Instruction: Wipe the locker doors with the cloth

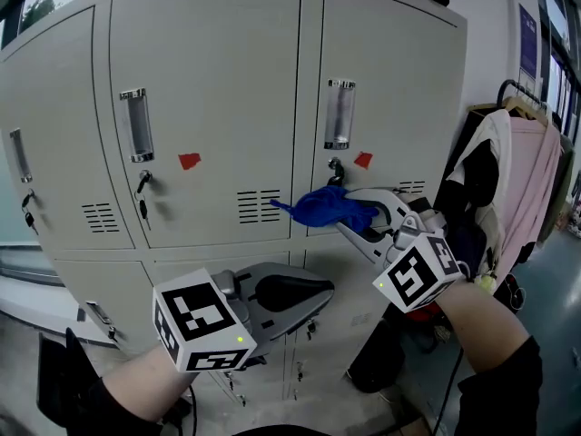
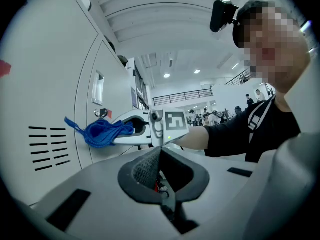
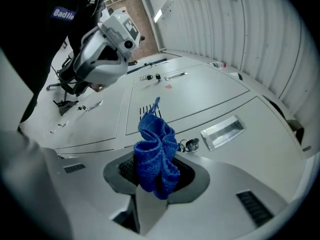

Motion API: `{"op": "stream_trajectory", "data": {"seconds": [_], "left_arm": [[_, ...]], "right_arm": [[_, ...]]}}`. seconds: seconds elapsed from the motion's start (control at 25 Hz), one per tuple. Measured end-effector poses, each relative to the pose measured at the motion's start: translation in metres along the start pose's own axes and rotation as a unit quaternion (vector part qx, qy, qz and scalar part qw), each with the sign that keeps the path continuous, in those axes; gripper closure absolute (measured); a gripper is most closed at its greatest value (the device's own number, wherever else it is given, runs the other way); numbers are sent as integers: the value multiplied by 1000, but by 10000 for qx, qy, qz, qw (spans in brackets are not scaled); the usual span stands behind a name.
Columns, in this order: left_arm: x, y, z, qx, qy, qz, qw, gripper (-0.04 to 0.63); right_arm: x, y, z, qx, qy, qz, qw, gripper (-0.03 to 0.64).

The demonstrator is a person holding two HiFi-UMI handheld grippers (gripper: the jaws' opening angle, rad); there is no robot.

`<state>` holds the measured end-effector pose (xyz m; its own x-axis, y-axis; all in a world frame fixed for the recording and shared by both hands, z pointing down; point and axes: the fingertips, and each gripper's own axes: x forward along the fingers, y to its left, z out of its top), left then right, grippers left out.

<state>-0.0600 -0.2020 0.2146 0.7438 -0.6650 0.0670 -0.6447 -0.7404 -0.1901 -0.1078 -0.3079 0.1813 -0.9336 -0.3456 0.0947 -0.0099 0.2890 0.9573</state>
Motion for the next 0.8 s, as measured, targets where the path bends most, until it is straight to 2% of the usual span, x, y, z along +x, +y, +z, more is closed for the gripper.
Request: {"op": "stream_trajectory", "data": {"seconds": [0.16,0.56,0.8], "left_arm": [[-1,6,-5,-62,34,39,10000,588],[5,13,-20,-298,73,35,9995,588],[7,4,-16,-253,-19,-74,9997,588]], "right_arm": [[4,7,-3,82,-165,-243,9995,514],[14,59,-20,280,-51,200,9994,514],[-1,54,-10,190,-105,465,9987,514]]}}
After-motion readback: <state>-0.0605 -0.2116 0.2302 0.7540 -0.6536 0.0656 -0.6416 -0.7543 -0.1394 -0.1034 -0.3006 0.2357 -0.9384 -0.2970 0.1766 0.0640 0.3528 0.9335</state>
